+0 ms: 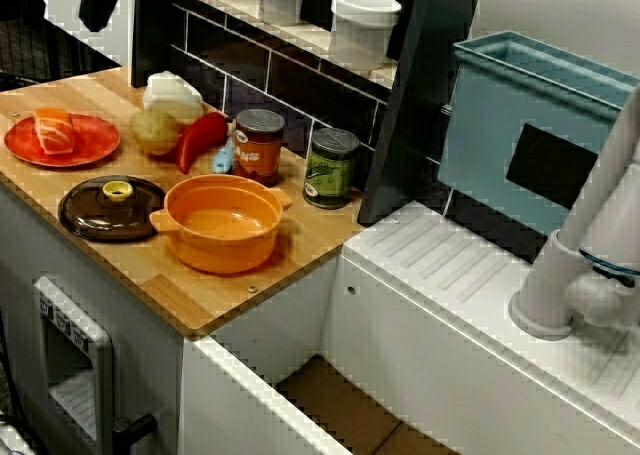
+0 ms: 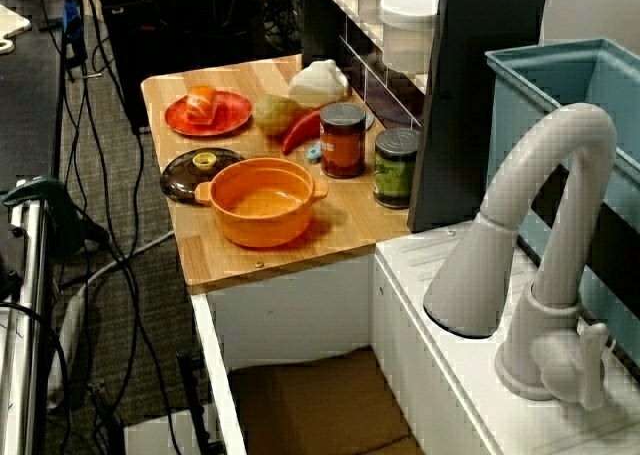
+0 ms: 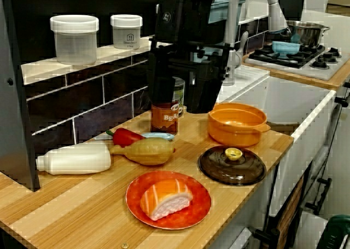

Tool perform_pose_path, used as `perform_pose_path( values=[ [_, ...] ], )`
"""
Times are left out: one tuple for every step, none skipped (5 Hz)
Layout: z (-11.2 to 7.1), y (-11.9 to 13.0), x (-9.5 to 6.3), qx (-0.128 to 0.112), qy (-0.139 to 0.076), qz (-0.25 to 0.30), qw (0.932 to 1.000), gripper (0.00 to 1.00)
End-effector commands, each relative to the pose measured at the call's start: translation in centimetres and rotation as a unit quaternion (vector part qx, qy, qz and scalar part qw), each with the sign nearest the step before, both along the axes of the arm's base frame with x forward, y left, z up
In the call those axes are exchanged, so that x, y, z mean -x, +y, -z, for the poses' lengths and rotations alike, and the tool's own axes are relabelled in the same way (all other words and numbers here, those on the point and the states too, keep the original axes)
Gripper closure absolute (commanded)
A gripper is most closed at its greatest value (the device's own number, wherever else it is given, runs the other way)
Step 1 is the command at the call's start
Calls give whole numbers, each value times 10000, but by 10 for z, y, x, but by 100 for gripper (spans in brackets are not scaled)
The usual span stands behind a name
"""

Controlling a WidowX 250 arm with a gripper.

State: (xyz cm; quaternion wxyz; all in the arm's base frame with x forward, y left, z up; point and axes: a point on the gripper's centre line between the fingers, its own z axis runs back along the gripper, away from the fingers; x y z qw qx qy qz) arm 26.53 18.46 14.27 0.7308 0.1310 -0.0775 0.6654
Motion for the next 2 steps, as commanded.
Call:
perform_pose_path(
  values=[
    [-12,11,-5,116,-474,9,9988,0],
    [-12,13,2,206,-824,448,9954,0]
  ],
)
